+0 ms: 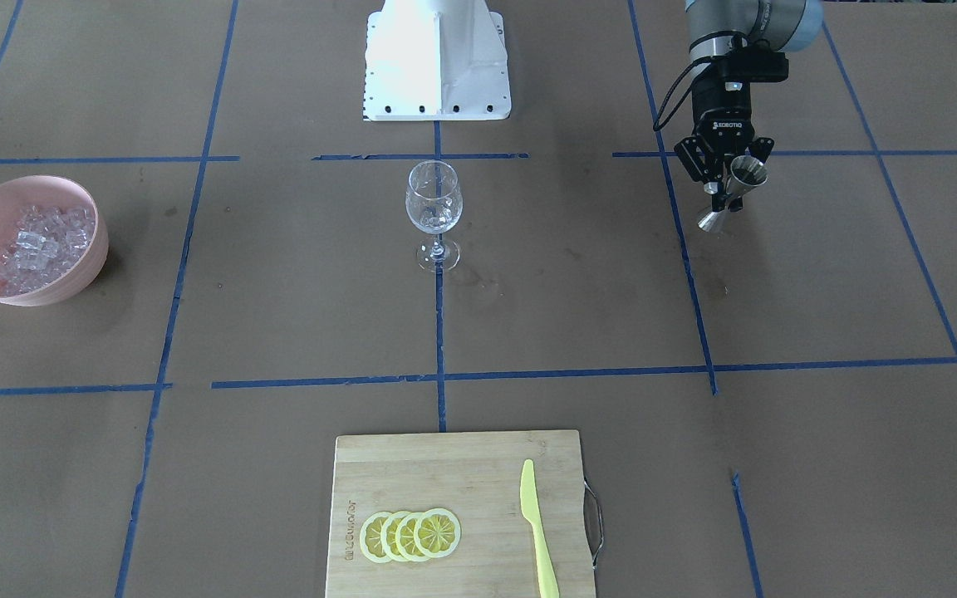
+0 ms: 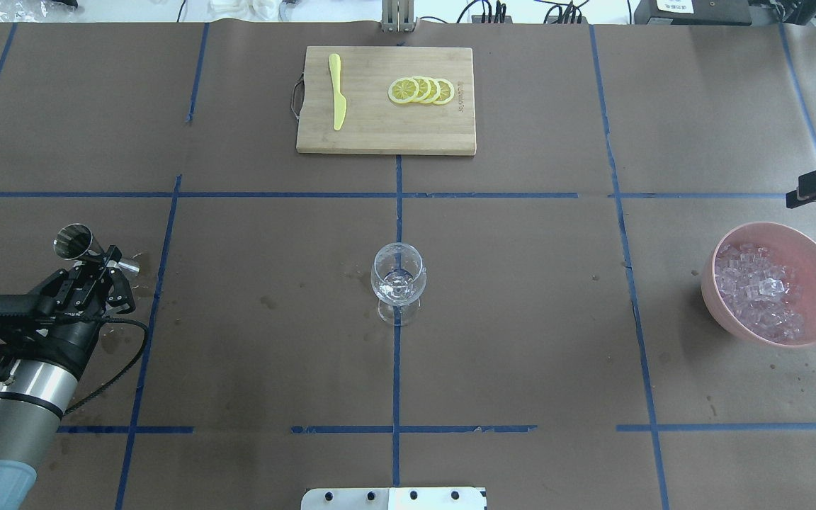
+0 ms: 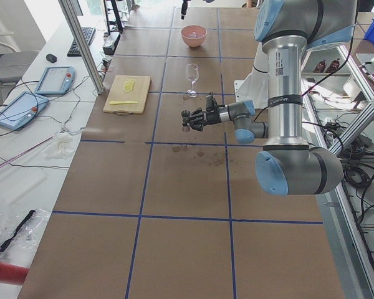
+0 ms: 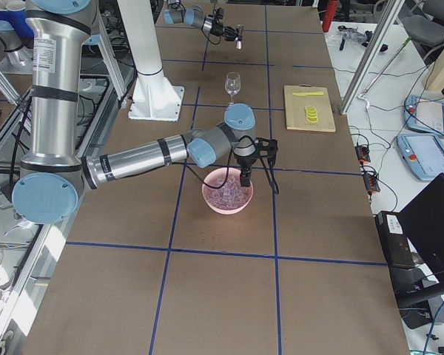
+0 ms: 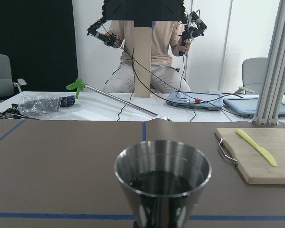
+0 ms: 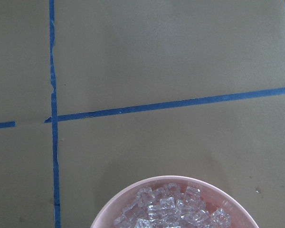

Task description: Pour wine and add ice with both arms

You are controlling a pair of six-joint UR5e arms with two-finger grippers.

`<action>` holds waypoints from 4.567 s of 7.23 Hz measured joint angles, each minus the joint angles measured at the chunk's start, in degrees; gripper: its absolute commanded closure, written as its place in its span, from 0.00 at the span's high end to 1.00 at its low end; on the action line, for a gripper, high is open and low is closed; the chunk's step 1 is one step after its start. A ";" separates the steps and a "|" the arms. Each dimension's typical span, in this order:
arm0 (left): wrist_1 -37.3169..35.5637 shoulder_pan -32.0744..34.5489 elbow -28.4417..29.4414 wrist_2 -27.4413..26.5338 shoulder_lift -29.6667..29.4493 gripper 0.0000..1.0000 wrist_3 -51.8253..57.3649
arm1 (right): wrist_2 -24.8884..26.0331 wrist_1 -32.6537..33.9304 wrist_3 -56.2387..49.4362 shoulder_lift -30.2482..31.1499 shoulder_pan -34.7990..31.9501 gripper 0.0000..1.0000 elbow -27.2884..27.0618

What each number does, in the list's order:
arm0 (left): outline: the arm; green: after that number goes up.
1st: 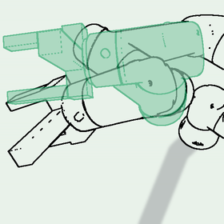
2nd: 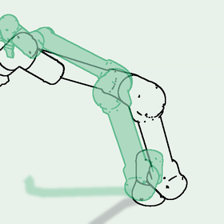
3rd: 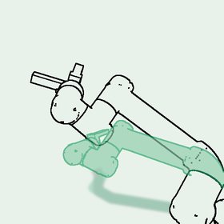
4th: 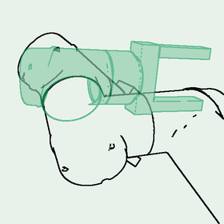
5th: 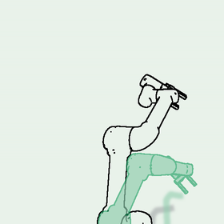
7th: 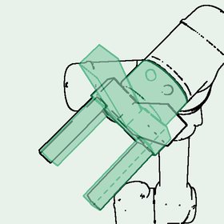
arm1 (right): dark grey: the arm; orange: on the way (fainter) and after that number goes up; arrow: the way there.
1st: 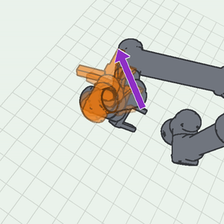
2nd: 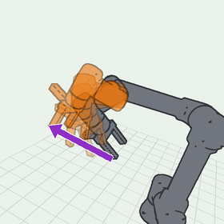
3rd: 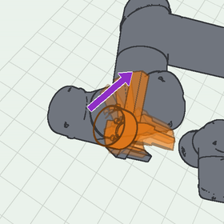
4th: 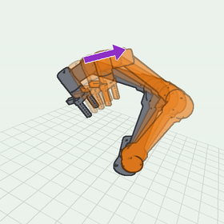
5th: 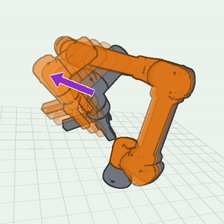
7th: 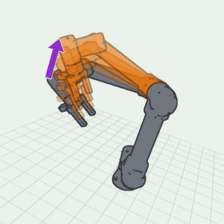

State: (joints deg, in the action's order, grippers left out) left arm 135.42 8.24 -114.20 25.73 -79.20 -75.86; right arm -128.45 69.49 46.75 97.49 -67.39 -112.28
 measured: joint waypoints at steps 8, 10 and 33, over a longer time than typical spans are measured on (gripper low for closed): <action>7.48 3.08 0.32 3.88 -20.97 0.00 34.18 | 2.79 -11.19 9.44 8.64 7.73 1.00 0.55; -2.31 2.34 0.47 5.03 -29.80 0.00 35.34 | 3.34 -11.28 9.72 8.74 8.62 1.00 1.10; -13.19 -1.76 9.40 -2.88 -40.45 0.00 91.87 | 7.16 -11.74 12.60 8.15 13.34 1.00 1.11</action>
State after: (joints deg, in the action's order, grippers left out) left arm 122.23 6.49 -104.80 22.85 -119.64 16.01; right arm -121.29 57.75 59.34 105.64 -54.05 -111.17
